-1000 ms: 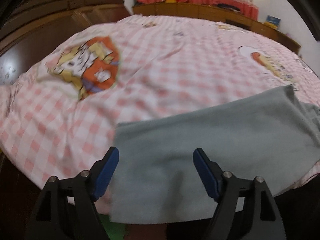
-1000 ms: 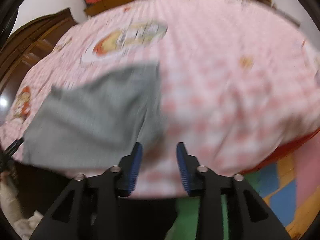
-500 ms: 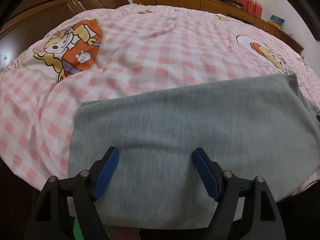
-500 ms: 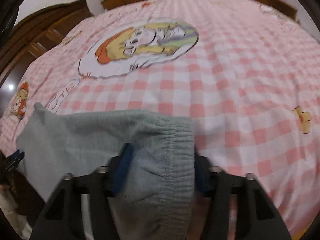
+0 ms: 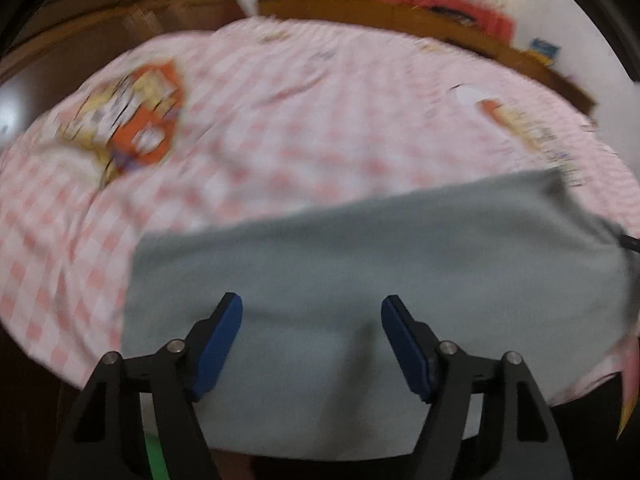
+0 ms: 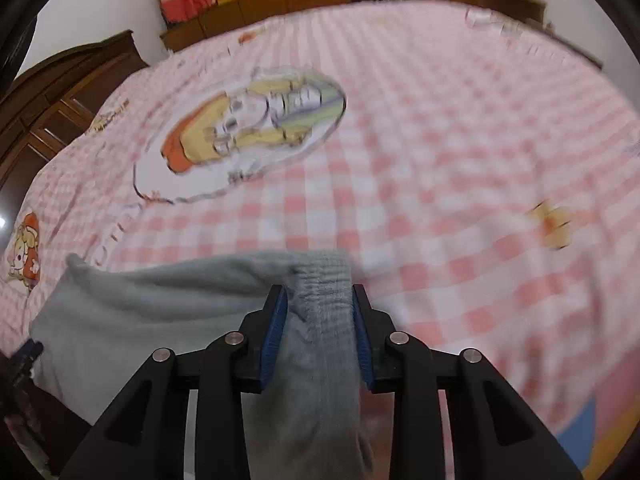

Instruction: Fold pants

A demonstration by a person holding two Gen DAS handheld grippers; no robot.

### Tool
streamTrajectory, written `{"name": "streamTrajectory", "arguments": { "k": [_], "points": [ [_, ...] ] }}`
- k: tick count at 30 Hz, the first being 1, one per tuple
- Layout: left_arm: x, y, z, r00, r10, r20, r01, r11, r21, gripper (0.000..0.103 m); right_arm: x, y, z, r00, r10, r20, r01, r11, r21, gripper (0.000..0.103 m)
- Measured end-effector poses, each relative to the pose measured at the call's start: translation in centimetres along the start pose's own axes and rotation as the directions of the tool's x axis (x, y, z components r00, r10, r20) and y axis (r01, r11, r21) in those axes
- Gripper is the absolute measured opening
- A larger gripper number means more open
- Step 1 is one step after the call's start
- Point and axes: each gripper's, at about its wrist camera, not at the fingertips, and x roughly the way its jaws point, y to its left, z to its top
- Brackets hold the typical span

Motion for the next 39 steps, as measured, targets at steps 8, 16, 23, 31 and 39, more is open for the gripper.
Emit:
{"name": "streamTrajectory", "arguments": {
  "k": [8, 16, 23, 31, 39],
  "points": [
    [1.0, -11.2, 4.1, 0.967, -0.252, 0.034, 0.243, 0.956, 0.166, 0.039, 0.0, 4.4, -1.5, 0.993, 0.117, -0.028, -0.119, 0.985, -0.128, 0.036],
    [6.8, -18.2, 7.1, 0.940, -0.340, -0.038, 0.341, 0.929, 0.142, 0.027, 5.7, 4.9, -2.7, 0.996, 0.077, -0.049, -0.082, 0.991, -0.109, 0.036],
    [8.5, -18.7, 8.5, 0.953, -0.301, -0.026, 0.301, 0.943, 0.139, 0.028, 5.1, 4.5, -2.1, 0.994, 0.090, -0.058, -0.094, 0.993, -0.073, 0.036],
    [3.5, -11.7, 6.4, 0.975, -0.220, 0.014, 0.217, 0.970, 0.113, 0.049, 0.2, 7.7, -3.3, 0.997, 0.066, -0.026, -0.069, 0.985, -0.161, 0.036],
    [-0.7, 0.2, 1.3, 0.997, -0.073, 0.023, 0.073, 0.997, -0.008, 0.055, -2.0, 14.8, -7.0, 0.977, 0.209, -0.051, -0.215, 0.956, -0.200, 0.050]
  ]
}}
